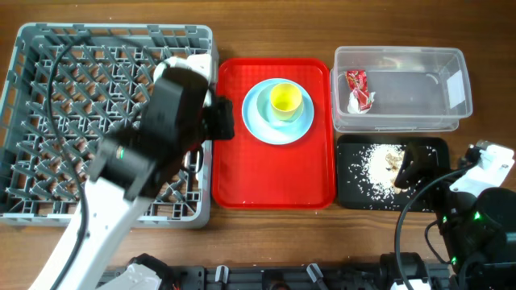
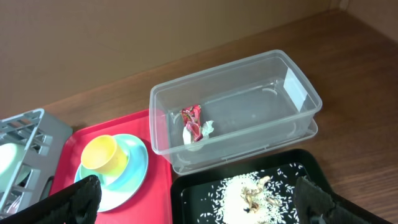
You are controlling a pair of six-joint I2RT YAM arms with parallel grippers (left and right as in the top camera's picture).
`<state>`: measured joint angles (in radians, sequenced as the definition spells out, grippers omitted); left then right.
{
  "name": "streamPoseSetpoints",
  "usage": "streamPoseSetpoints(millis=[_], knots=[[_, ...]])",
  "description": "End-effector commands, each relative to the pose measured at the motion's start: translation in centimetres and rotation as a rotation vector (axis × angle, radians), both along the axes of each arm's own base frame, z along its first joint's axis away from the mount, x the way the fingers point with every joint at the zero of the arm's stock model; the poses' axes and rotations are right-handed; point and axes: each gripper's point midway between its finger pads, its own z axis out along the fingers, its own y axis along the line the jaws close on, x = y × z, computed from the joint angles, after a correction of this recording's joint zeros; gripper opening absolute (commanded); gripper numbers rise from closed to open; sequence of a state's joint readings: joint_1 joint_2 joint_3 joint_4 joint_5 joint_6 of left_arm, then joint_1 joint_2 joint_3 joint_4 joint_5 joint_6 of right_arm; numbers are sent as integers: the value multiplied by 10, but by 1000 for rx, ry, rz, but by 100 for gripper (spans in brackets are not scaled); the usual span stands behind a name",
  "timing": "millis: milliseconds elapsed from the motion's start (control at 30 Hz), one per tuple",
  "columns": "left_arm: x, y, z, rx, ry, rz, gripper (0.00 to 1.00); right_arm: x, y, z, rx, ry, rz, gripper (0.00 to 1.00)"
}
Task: Sort waste into correct bins and load items into the dishwasher rack
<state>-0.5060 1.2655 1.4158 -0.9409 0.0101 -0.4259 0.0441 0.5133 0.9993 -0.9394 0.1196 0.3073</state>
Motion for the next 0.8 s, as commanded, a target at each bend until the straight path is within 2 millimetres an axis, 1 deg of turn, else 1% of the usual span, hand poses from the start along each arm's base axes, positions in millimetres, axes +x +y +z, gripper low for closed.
streamPoseSetpoints(millis=[0,67,100,167,200,267,300,333,367,400,433,467,533,600,633,667,733,767], knots=[[11,-28,-5,7,174,-72,18,0,1,4,-11,-10,13,100],[22,-46,-6,3,214,-133,14,0,1,4,-11,-10,13,100],[30,-59,-6,-13,218,-181,11,0,1,4,-11,-10,13,100],[49,-76,-8,-17,195,-225,9,0,1,4,-11,-10,13,100],[61,-86,-14,-13,173,-240,15,0,1,4,-12,-10,13,100],[80,-100,-33,3,159,-241,35,0,1,4,-11,-10,13,100],[86,-106,-45,17,166,-241,38,0,1,4,-11,-10,13,100],[90,-115,-63,30,190,-252,39,0,1,4,-11,-10,13,100],[91,-120,-72,35,206,-256,39,0,1,4,-11,-10,13,100],[93,-126,-82,41,215,-263,34,0,1,4,-11,-10,13,100],[95,-132,-92,47,226,-270,17,0,1,4,-11,-10,13,100],[95,-136,-105,58,247,-276,17,0,1,4,-11,-10,13,100],[96,-145,-120,67,261,-288,20,0,1,4,-11,-10,13,100],[99,-151,-128,74,251,-294,27,0,1,4,-11,-10,13,100],[104,-152,-131,93,232,-282,30,0,1,4,-11,-10,13,100],[108,-150,-133,119,216,-262,31,0,1,4,-12,-10,13,100],[115,-141,-137,190,183,-214,30,0,1,4,-11,-10,13,100],[116,-141,-138,203,178,-209,29,0,1,4,-12,-10,13,100]])
